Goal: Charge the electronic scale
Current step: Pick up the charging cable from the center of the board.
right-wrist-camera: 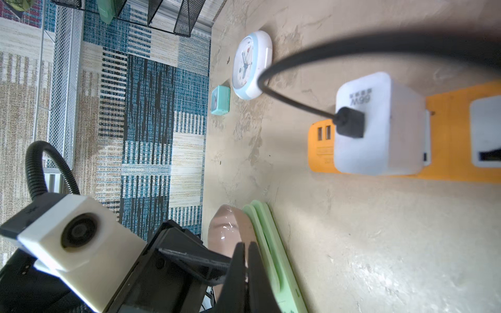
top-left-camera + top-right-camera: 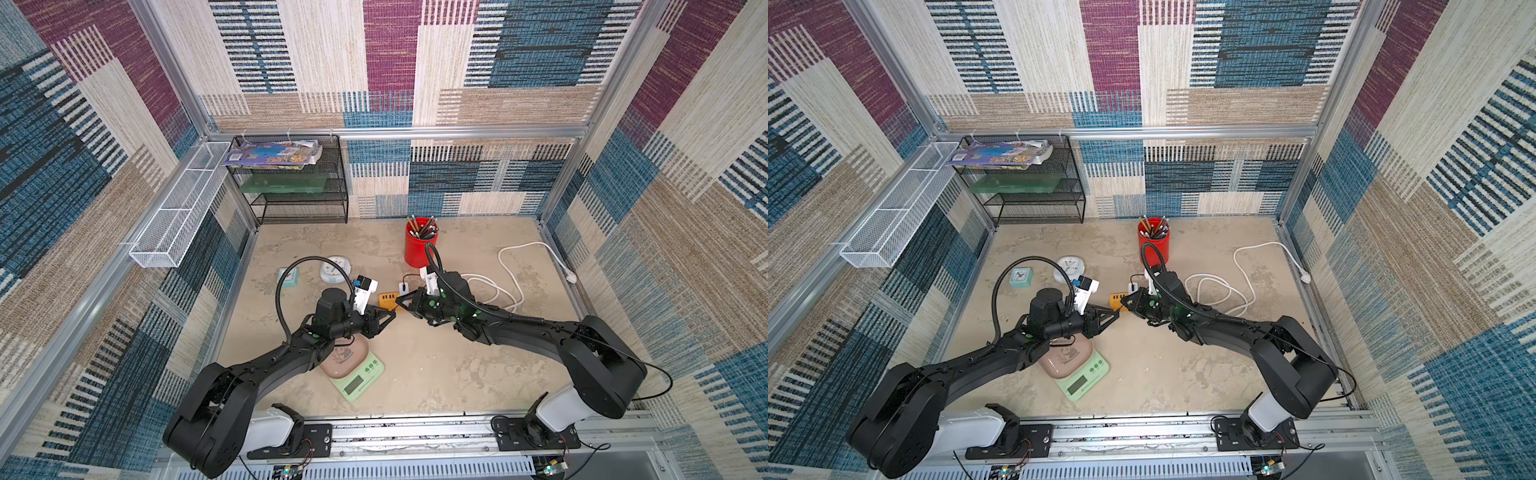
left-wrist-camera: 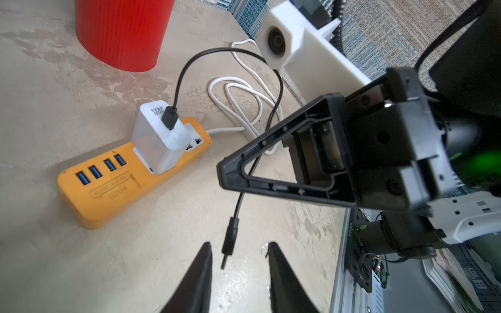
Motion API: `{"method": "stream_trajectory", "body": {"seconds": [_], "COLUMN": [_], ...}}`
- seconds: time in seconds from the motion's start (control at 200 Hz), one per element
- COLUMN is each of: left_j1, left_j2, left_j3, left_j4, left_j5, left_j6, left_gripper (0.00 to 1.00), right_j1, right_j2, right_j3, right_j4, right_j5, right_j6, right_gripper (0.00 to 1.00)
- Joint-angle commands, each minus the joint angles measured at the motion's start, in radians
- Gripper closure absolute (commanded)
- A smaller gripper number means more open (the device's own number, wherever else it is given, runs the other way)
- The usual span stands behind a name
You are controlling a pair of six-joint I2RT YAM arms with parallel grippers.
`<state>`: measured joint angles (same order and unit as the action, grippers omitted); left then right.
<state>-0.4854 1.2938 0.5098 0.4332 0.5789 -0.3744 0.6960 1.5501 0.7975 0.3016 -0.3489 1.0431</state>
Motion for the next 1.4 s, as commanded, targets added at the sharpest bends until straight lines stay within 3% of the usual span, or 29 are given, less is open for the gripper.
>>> {"method": "stream_trajectory", "body": {"seconds": [0.0,0.581,0.681,0.821,0.971,1.086,1.187,1.397], "left_j1": [0.001,0.001,0.001,0.001,0.002,0.002,0.004,0.008], "left_j2": [0.008,0.027,0.017,0.005,-0.011,-0.018,-0.018,-0.026], "left_j3": [-0.004,0.009,0.008,0.011,0.035,0.052,0.067,0.107], "left_j4": [0.045,0.060,0.057,0.045,-0.003,-0.029,-0.046,-0.118], "left_j5": [0.009,0.014,0.015,0.012,0.010,0.015,0.026,0.060], "left_j6": [0.029,0.033,0.037,0.044,0.058,0.066,0.071,0.117], "left_gripper": [0.66,0.85,0.87,0.89,0.91,0.91,0.91,0.91], "right_j1": [0.000,0.001,-0.001,-0.011,-0.043,-0.089,-0.128,-0.224], "right_j2": [-0.011,-0.031,-0.030,-0.044,-0.132,-0.248,-0.370,-0.580], "right_j3": [-0.001,-0.012,-0.011,-0.013,-0.069,-0.156,-0.219,-0.211], "right_j4": [0.050,0.053,0.052,0.021,-0.072,-0.146,-0.196,-0.216], "right_j5": [-0.005,-0.009,-0.010,-0.015,-0.015,-0.024,-0.023,-0.106], "right_j6": [0.008,0.012,0.011,-0.029,-0.180,-0.320,-0.450,-0.736], "right_gripper": [0.94,0.91,0.87,0.69,0.49,0.47,0.53,0.50]}}
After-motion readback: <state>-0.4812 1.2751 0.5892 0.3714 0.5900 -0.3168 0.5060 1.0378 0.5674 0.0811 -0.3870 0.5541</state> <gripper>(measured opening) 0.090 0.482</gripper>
